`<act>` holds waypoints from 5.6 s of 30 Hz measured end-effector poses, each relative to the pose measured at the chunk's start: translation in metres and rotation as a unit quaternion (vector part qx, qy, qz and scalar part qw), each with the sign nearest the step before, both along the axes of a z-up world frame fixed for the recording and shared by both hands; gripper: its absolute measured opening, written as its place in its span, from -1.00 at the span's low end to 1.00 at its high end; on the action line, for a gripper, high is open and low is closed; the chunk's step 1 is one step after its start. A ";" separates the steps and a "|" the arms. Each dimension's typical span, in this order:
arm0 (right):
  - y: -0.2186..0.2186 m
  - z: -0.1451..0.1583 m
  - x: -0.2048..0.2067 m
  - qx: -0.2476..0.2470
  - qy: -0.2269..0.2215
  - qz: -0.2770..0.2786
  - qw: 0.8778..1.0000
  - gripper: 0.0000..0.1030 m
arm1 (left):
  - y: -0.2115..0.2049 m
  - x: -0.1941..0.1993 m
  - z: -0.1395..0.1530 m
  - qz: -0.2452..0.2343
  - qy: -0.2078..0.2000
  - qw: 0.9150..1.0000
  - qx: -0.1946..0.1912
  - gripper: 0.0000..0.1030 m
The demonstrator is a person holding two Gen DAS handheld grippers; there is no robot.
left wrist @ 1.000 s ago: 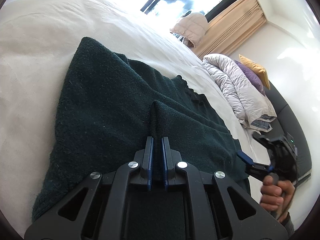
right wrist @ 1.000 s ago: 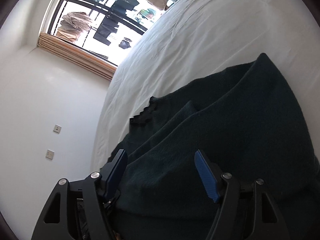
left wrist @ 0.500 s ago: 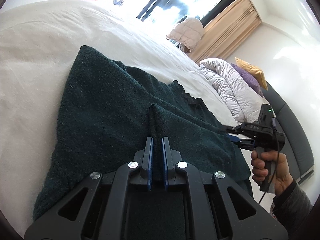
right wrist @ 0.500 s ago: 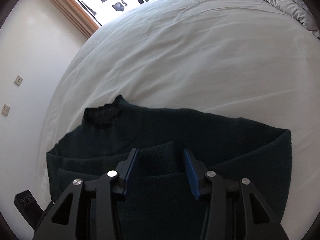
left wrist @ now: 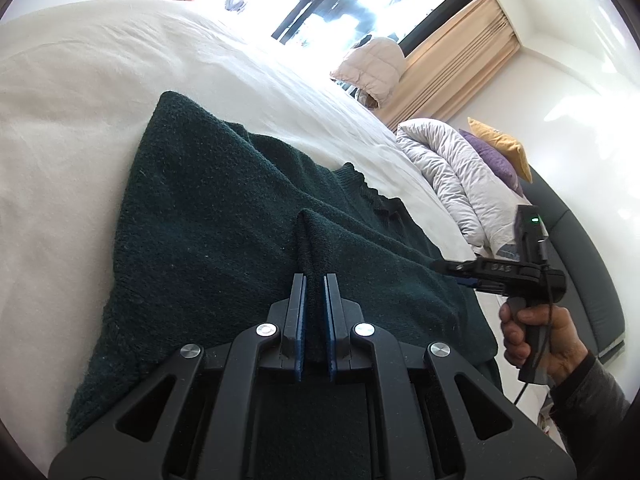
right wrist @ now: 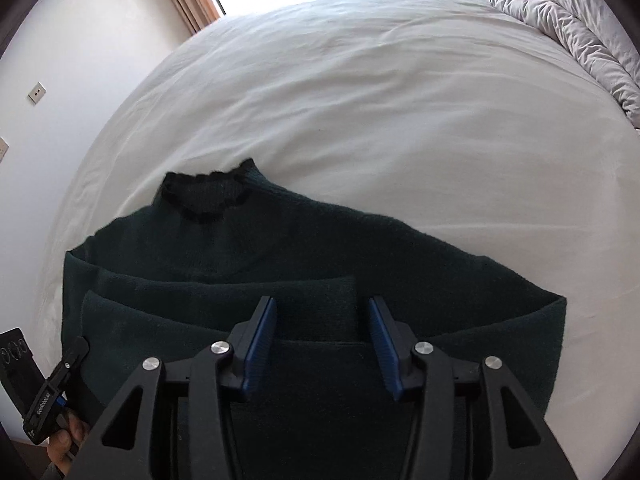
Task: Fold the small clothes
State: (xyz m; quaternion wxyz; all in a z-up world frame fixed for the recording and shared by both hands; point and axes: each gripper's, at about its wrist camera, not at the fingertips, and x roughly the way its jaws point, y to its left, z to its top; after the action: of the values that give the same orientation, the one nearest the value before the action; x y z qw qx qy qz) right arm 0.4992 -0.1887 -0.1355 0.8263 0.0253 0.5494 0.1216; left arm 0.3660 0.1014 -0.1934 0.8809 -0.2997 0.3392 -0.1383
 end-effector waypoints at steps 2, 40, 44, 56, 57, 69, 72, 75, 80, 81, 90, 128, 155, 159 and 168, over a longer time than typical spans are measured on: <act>0.006 -0.003 0.002 -0.018 -0.002 0.007 1.000 -0.44 | 0.000 0.000 0.001 0.000 -0.002 1.000 0.001 -0.84; -0.011 0.023 -0.079 0.200 -0.064 -0.047 0.977 0.12 | 0.004 -0.004 0.005 0.013 -0.018 1.000 -0.001 -0.86; -0.001 0.018 -0.078 0.226 -0.033 -0.052 0.972 0.12 | 0.010 -0.008 0.004 0.019 -0.020 1.000 -0.011 -0.87; -0.005 -0.029 -0.207 0.339 -0.011 -0.039 0.940 0.26 | 0.020 -0.004 0.017 -0.002 0.057 0.998 -0.036 -0.55; -0.011 -0.030 -0.211 0.345 -0.020 -0.039 0.937 0.26 | 0.021 -0.003 0.019 -0.007 0.059 0.997 -0.042 -0.45; -0.027 -0.032 -0.224 0.374 -0.038 -0.051 0.925 0.26 | -0.023 0.039 0.031 -0.060 0.125 0.990 0.033 -0.28; -0.035 -0.032 -0.227 0.374 -0.042 -0.063 0.924 0.25 | -0.014 0.043 0.024 -0.051 0.142 0.989 0.003 -0.81; -0.045 -0.024 -0.226 0.385 -0.049 -0.066 0.919 0.25 | -0.014 0.042 0.031 -0.054 0.127 0.990 0.012 -0.84; -0.048 -0.029 -0.225 0.435 -0.034 -0.082 0.896 0.29 | -0.018 0.043 0.067 -0.062 0.101 0.993 -0.031 -0.85; -0.046 -0.033 -0.229 0.449 -0.035 -0.092 0.888 0.29 | -0.019 0.045 0.078 -0.064 0.095 0.992 -0.044 -0.85; -0.027 -0.056 -0.228 0.501 -0.007 -0.200 0.842 0.21 | -0.044 0.061 0.168 -0.085 0.040 0.993 -0.070 -0.85; -0.079 -0.079 -0.200 0.465 -0.051 -0.356 0.809 -0.75 | -0.001 0.042 0.071 -0.025 0.088 0.992 -0.082 -0.85; -0.109 -0.034 -0.191 0.244 -0.113 -0.268 0.925 0.00 | 0.006 0.004 0.010 -0.032 0.109 0.992 0.062 -0.78; -0.107 -0.005 -0.198 0.240 -0.147 -0.278 0.918 0.21 | 0.019 -0.010 0.050 0.041 0.099 0.983 0.149 -0.78; -0.089 -0.018 -0.136 0.277 -0.111 -0.231 0.926 0.12 | -0.070 0.029 0.041 -0.060 0.076 0.967 0.235 -0.78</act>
State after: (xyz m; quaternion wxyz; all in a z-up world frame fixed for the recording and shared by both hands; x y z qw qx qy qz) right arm 0.3627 -0.2778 -0.1535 0.8474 0.3653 0.3776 0.0767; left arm 0.3947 0.0311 -0.1526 0.8880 -0.0729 0.4461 -0.0845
